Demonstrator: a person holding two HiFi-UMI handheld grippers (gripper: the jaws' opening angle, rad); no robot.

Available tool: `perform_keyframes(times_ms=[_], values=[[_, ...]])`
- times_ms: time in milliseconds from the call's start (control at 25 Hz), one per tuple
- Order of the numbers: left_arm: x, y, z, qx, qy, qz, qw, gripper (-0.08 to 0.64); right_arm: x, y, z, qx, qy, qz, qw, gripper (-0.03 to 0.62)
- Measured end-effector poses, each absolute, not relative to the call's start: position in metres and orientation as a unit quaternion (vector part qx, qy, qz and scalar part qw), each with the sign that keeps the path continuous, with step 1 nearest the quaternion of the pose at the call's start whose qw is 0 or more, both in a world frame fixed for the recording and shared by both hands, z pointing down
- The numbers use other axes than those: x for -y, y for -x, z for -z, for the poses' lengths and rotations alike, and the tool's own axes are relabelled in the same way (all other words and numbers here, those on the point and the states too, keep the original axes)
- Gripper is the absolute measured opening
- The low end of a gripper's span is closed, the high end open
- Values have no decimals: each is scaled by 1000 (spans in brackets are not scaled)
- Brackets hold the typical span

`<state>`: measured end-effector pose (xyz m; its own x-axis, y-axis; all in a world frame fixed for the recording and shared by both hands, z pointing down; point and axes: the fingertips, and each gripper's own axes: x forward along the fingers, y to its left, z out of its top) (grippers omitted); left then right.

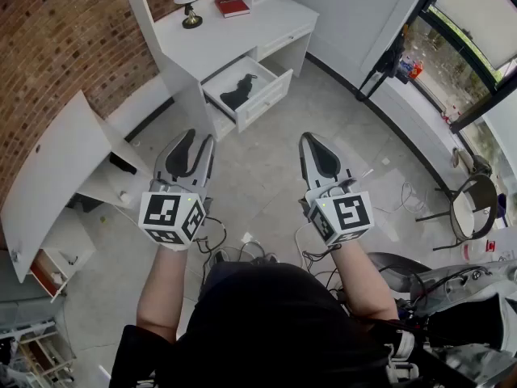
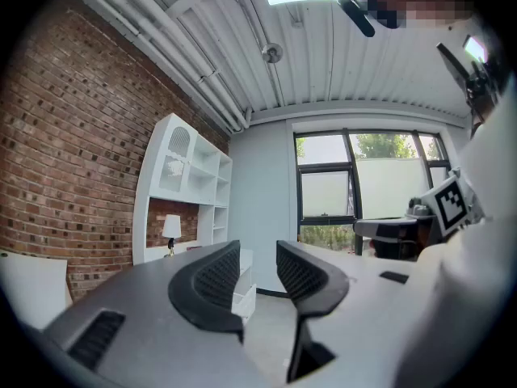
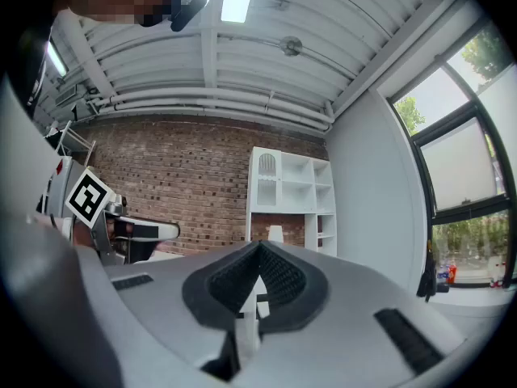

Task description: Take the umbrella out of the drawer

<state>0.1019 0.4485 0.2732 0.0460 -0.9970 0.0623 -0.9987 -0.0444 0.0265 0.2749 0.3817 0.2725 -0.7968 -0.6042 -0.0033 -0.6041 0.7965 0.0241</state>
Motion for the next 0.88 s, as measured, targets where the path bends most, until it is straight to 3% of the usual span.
perform_keyframes(times_ms=[800,880], values=[[-427,-145,-279,703,-709,-30,34,140,-349,-325,-281,945,-328,-4,-15,2],[-429,-150,-278,707,-706,-30,33,140,-347,-331,-280,945,-327,-3,-18,35]])
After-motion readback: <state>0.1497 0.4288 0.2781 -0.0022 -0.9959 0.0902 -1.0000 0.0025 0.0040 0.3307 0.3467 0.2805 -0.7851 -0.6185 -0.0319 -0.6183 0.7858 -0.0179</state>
